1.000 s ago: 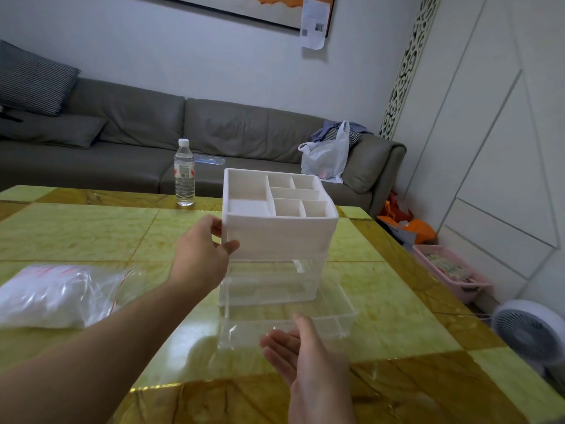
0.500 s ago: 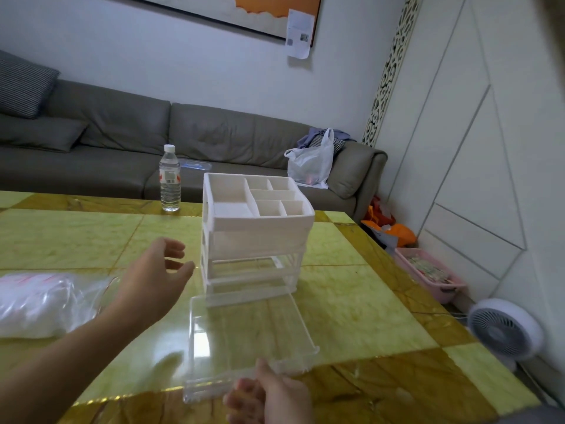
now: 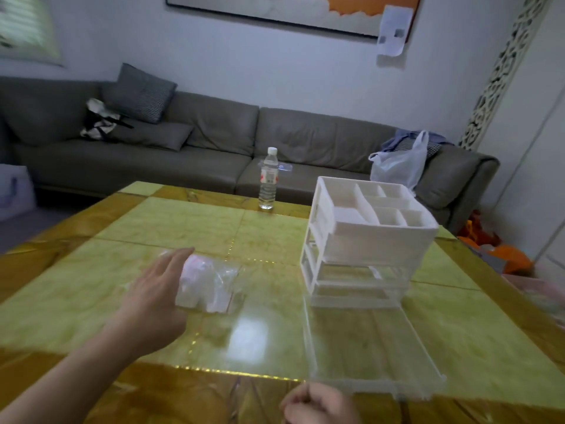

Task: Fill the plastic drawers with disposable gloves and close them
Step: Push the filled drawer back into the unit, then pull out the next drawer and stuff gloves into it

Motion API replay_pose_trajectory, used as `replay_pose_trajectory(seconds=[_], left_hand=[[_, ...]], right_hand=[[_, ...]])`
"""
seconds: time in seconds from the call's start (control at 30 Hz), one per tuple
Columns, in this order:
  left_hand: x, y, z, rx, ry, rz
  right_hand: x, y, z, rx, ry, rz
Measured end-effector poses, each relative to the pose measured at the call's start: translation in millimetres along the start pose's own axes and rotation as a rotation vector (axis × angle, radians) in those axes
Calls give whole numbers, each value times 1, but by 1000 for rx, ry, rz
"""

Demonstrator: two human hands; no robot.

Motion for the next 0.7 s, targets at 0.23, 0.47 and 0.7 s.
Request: replay_pose_trajectory(seconds=[0.23, 0.47, 0.7], left_hand=[[-38, -20, -11, 84, 89, -278], [-41, -18, -6, 129, 59, -220], [14, -12, 12, 142, -185, -126]], right_hand=[[-13, -53, -19, -160, 69, 191], [-43, -53, -12, 138, 293, 16], [-82, -13, -18, 278, 446, -20]])
Point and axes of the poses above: each hand's wrist, its own z-axis away from the middle knuckle, its own y-axis out of the back of the hand, x = y × z, the point moved 7 cm from there along -z, towards the middle knuckle, and after that the axes turned 14 degrees about -y, right-handed, at the moved point
